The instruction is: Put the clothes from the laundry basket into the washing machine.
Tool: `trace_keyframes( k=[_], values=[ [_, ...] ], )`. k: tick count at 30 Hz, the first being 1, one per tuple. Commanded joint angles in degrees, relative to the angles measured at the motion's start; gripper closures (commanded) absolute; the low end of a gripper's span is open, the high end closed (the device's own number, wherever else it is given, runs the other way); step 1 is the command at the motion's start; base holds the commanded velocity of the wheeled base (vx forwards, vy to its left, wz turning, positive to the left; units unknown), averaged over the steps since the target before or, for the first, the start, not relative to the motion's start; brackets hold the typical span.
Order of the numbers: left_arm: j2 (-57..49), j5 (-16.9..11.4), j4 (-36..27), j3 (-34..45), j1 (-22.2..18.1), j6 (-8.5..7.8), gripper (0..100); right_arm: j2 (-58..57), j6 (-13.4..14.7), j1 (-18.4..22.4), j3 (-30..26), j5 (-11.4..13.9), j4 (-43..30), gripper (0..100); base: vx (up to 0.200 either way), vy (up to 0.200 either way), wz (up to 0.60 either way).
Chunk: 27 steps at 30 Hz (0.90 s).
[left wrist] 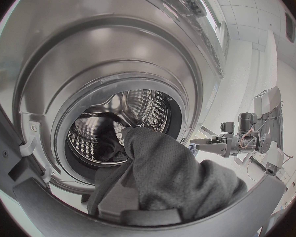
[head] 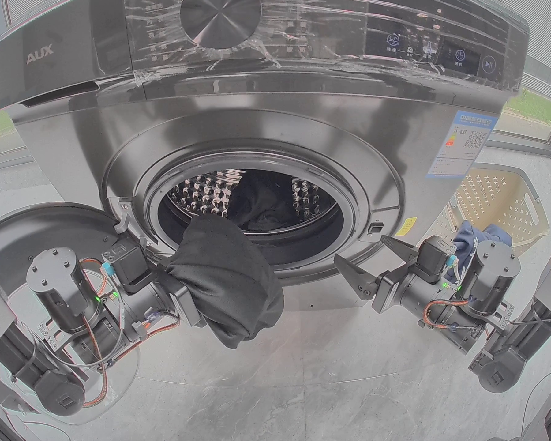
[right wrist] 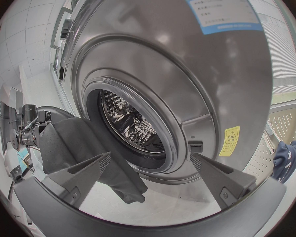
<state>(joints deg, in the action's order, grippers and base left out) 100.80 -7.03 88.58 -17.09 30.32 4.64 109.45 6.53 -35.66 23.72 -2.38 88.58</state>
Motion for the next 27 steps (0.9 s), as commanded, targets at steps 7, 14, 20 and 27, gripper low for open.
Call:
trace_keyframes(
  k=[7, 14, 20, 27],
  values=[
    [1.5, 0.0, 0.02, -0.05, 0.27, -0.25, 100, -0.37, -0.21, -2.57, -3.07, 0.53, 0.02, 0, 0.0, 0.0, 0.0],
    [5.46, 0.53, 0.1, -3.04, 1.59, -0.6, 100, -0.64, -0.03, -5.04, -3.42, 0.0, 0.02, 0, 0.0, 0.0, 0.0],
    [14.07, 2.64, 0.02, -14.29, 2.55, 0.63, 100, -0.55, -0.03, -5.56, -3.42, 0.0, 0.02, 0, 0.0, 0.0, 0.0],
    [22.07, 3.43, -0.42, -24.31, 2.64, 2.12, 100, -0.55, -0.03, -5.56, -3.33, 0.0, 0.02, 0, 0.0, 0.0, 0.0]
  ],
)
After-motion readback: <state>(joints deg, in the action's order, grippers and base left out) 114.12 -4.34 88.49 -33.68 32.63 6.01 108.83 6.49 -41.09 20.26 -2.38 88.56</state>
